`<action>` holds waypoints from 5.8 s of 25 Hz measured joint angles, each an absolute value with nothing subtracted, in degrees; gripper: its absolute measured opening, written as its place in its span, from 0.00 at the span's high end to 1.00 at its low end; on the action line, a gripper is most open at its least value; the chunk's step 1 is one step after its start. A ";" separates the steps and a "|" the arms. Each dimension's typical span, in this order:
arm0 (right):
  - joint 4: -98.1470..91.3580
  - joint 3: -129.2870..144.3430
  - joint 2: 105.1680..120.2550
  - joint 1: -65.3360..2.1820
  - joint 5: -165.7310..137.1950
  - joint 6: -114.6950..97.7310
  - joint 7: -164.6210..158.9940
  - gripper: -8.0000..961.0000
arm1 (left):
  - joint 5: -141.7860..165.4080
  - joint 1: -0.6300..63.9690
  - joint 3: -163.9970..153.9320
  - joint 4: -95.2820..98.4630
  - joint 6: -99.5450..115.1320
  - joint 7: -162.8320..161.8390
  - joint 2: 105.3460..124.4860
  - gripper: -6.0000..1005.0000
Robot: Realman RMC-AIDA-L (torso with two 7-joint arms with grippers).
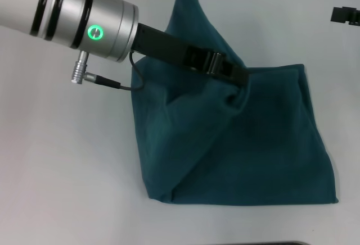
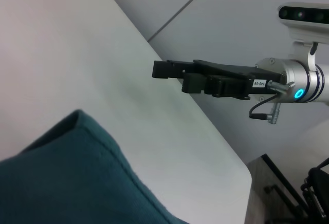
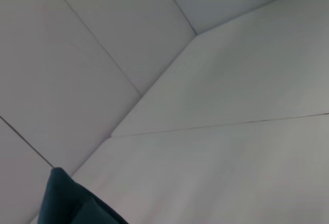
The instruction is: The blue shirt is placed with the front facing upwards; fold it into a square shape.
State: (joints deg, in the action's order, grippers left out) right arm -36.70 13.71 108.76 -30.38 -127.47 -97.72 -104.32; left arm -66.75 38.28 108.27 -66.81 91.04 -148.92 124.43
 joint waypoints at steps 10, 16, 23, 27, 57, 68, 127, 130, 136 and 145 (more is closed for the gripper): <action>-36.70 13.79 108.26 -29.80 -127.46 -97.56 -104.15 0.25 | -71.29 39.09 102.52 -66.63 87.68 -149.66 124.45 0.99; -36.55 13.88 108.28 -29.78 -127.44 -97.49 -104.14 0.25 | -72.89 39.64 99.37 -66.38 85.79 -149.95 124.58 0.99; -36.51 13.89 108.28 -29.56 -127.44 -97.53 -104.15 0.25 | -73.99 40.54 97.11 -64.85 83.19 -149.92 124.61 0.99; -36.58 13.87 108.28 -29.53 -127.43 -97.59 -104.14 0.25 | -74.51 41.63 96.23 -62.40 80.59 -149.51 124.64 0.99; -36.86 15.51 108.02 -28.96 -128.15 -97.53 -106.50 0.25 | -82.65 34.63 103.40 -52.16 78.95 -132.60 123.48 0.35; -36.28 20.51 108.02 -25.74 -129.09 -98.95 -110.92 0.25 | -80.16 22.95 118.85 -52.85 90.38 -118.87 121.72 0.06; -34.13 20.71 110.30 -30.01 -128.45 -92.79 -112.13 0.95 | -79.11 22.46 124.02 -47.81 92.67 -114.37 121.55 0.06; -34.14 20.71 109.79 -29.77 -128.21 -92.62 -112.56 0.93 | -79.07 22.52 124.02 -47.81 92.66 -114.49 121.55 0.06; -34.18 21.54 110.11 -29.80 -128.44 -91.60 -112.39 0.88 | -78.91 22.62 123.94 -47.75 92.63 -114.52 121.71 0.06; -34.09 23.69 110.73 -28.32 -128.44 -87.73 -112.63 0.82 | -78.65 22.89 123.90 -47.19 92.63 -114.52 121.64 0.06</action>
State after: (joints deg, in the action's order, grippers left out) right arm -34.09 23.69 110.73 -28.32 -128.44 -87.73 -112.64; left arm -78.64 22.89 123.90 -47.19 92.63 -114.52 121.64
